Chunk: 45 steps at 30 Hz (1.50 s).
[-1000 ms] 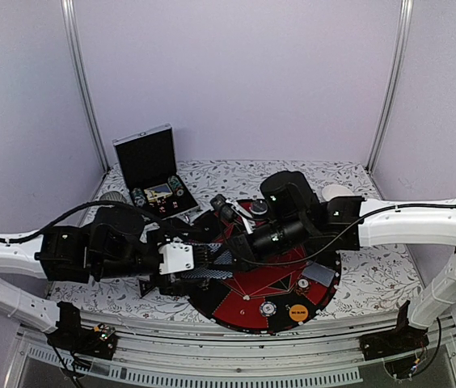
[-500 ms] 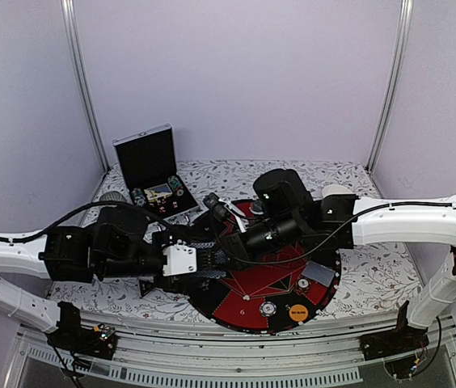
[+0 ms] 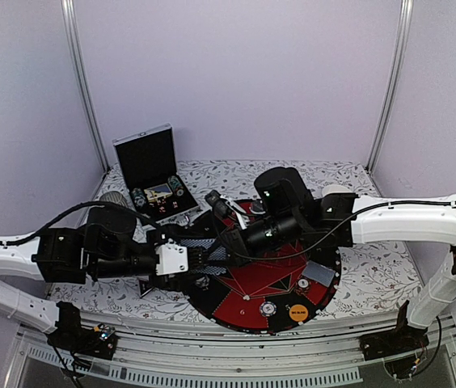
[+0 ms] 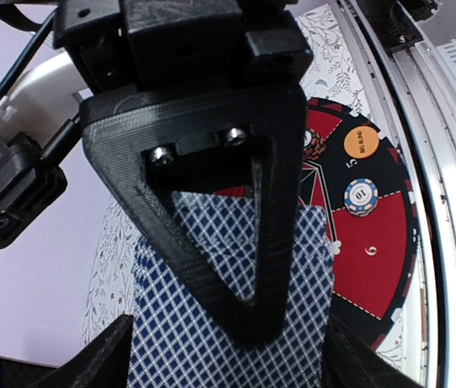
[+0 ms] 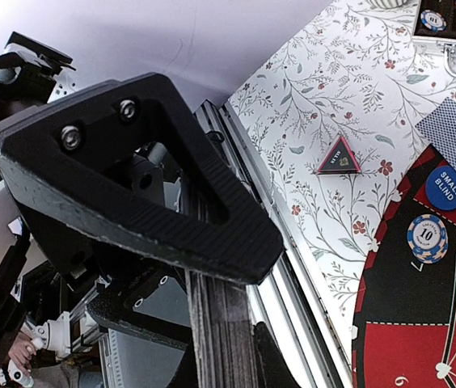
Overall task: Distribute texas hold em gaming equipment
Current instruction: Pass from the right arm to the left
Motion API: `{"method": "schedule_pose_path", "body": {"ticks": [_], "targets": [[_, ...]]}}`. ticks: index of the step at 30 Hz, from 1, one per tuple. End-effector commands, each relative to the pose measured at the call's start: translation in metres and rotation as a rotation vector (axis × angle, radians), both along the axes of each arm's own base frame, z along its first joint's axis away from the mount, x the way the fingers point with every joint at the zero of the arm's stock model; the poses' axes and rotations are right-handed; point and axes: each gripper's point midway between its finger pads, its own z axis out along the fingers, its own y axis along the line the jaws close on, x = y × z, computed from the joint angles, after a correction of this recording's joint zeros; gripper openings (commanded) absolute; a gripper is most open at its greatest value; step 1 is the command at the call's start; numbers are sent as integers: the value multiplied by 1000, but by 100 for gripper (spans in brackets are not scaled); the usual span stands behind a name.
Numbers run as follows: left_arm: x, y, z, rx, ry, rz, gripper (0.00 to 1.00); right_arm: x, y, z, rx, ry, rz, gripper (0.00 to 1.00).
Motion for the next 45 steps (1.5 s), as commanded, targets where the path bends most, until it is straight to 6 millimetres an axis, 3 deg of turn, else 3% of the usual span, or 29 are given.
{"method": "schedule_pose_path", "body": {"ticks": [1, 11, 16, 23, 33, 40, 45], "targets": [[10, -1, 4, -29, -10, 30, 72, 3, 4, 2, 1, 2, 1, 3], [10, -2, 1, -36, 3, 34, 64, 5, 9, 7, 25, -5, 7, 7], [8, -3, -1, -34, 10, 25, 73, 1, 11, 8, 44, 12, 28, 5], [8, -1, -1, -37, 6, 22, 75, 2, 12, 7, 42, 15, 24, 4], [11, -1, -8, -22, 4, 42, 67, 4, 11, 9, 48, 9, 12, 5], [8, -1, -14, -10, 20, 24, 79, 4, 12, 9, 59, 18, 17, 4], [10, 0, -11, -18, 9, 36, 70, 4, 12, 9, 58, 19, 15, 4]]}}
